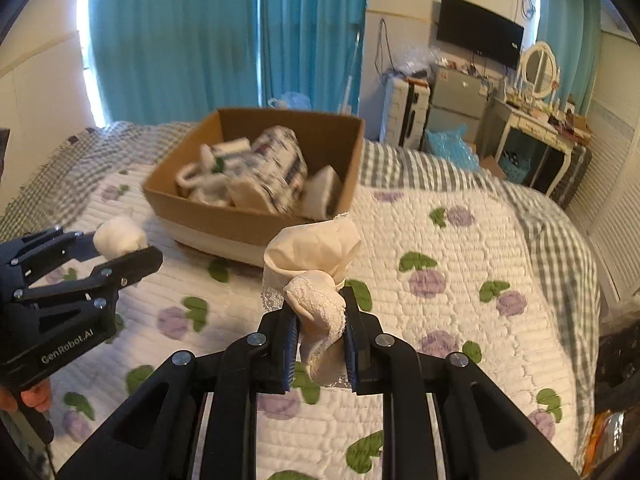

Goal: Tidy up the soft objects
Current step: 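Place the cream cloth and white sock into the box and release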

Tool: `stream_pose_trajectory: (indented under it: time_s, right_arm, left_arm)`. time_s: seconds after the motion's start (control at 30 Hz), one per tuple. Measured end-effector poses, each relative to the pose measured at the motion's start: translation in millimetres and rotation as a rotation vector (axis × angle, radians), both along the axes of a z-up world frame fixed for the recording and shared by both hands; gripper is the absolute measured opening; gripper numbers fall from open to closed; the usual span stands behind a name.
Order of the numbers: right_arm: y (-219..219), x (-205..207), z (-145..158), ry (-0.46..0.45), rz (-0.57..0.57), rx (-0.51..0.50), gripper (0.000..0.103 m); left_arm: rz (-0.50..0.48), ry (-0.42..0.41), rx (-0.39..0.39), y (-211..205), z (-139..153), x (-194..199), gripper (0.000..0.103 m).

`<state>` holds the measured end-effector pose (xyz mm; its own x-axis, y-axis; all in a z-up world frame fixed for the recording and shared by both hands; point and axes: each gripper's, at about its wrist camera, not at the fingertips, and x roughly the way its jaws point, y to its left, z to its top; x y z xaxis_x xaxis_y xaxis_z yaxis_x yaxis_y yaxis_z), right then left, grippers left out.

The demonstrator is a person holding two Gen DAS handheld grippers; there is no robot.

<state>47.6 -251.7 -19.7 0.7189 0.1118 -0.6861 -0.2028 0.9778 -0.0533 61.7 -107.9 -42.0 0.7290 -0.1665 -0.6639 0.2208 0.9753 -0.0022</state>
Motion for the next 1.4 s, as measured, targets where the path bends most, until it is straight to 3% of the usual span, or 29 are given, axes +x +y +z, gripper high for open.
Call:
stream_pose_trajectory:
  time_s: [0.23, 0.47, 0.77, 1.07, 1.4]
  right_arm:
    - [20.5, -15.7, 53.5, -0.091, 0.035, -0.009, 0.019]
    - [38.9, -7.0, 97.9, -0.159, 0.061, -0.025, 0.019]
    - [61.2, 35.6, 132.6, -0.216, 0.085, -0.027, 0.019]
    - [78.5, 113.0, 123.4, -0.190, 0.087, -0.034, 0.019]
    - [86.1, 197.3, 66.9, -0.104, 0.089, -0.046, 0.019]
  left_arm:
    - [0.010, -0.103, -0.013, 12.2, 52.6, -16.6, 0.038]
    - [0.037, -0.180, -0.019, 30.0, 91.6, -8.5, 0.038]
    - [0.050, -0.236, 0.010, 41.8, 112.8, 25.5, 0.038]
    - [0.053, -0.213, 0.004, 39.9, 101.4, 88.3, 0.038]
    - [0.036, -0.142, 0.044, 19.8, 53.9, 157.3, 0.038]
